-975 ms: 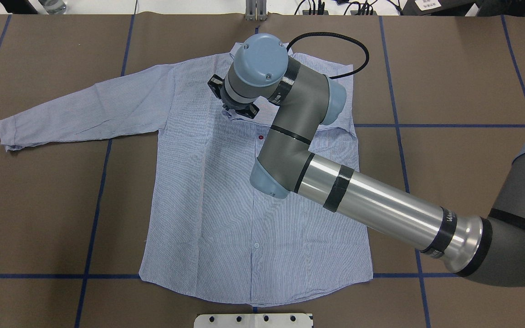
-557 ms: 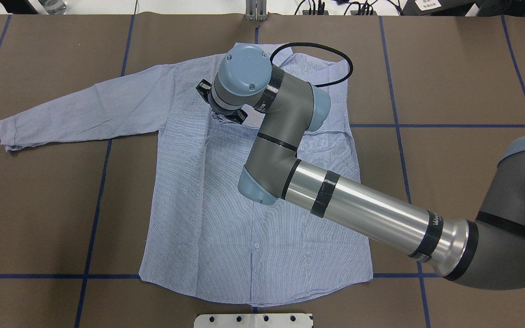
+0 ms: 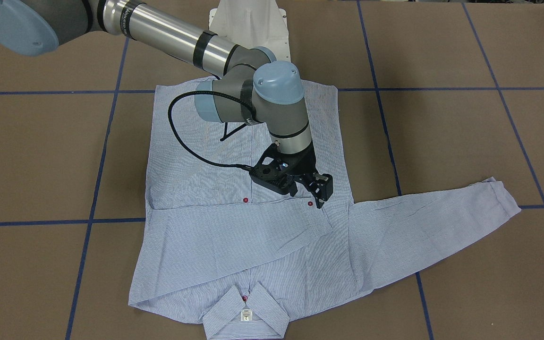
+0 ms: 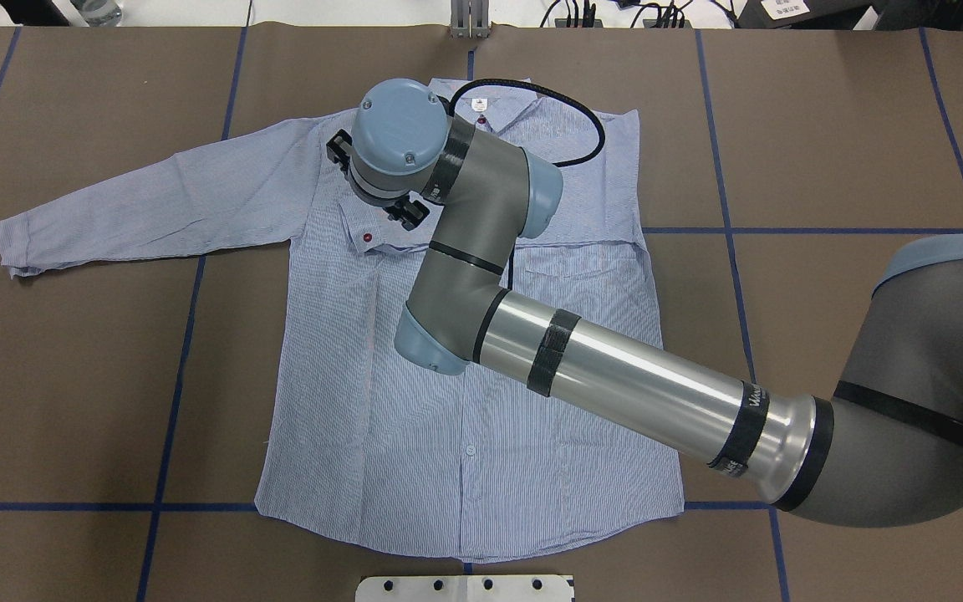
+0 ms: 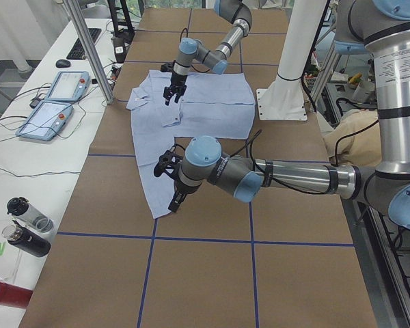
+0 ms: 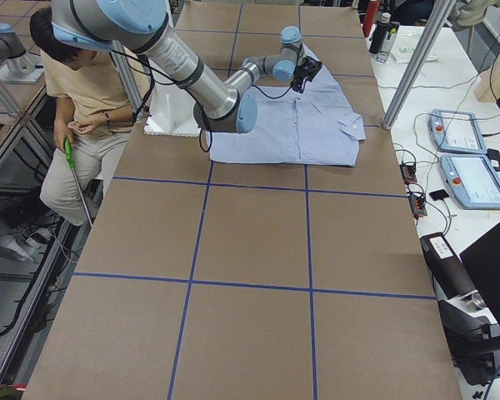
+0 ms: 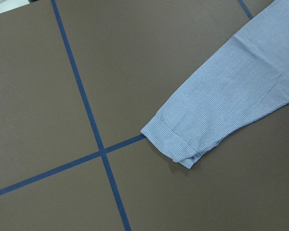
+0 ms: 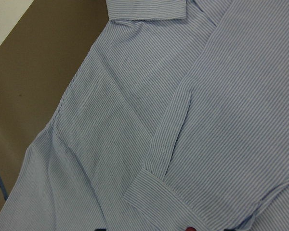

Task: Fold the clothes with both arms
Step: 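Carry the grasped sleeve across the shirt front toward the collar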

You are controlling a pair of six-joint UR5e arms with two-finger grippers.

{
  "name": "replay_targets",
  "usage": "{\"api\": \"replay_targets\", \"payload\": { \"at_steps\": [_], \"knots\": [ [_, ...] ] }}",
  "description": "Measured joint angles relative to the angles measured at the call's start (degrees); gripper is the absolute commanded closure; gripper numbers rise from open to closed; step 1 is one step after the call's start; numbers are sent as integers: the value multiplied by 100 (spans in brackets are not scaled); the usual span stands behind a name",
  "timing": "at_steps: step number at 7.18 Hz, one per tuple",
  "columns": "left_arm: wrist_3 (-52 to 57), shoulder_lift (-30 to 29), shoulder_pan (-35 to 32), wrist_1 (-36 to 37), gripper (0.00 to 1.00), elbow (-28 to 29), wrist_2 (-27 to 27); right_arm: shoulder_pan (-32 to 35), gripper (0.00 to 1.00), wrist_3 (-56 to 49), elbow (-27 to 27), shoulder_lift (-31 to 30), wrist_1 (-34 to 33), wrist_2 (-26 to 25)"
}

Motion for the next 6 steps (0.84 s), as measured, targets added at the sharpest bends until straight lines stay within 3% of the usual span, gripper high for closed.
{"api": "replay_targets", "payload": {
  "at_steps": [2, 4, 6],
  "knots": [
    [-1064, -255, 534, -43, 1, 249, -135, 24, 0, 44, 445, -345, -46, 11],
    [-1965, -806, 988, -287, 3, 1119, -148, 144, 0, 40, 1241, -1119, -73, 165],
    [-3374, -1227, 1425, -1428, 18, 2225, 165, 224, 0, 28, 2093, -1909, -77, 261]
  ]
}}
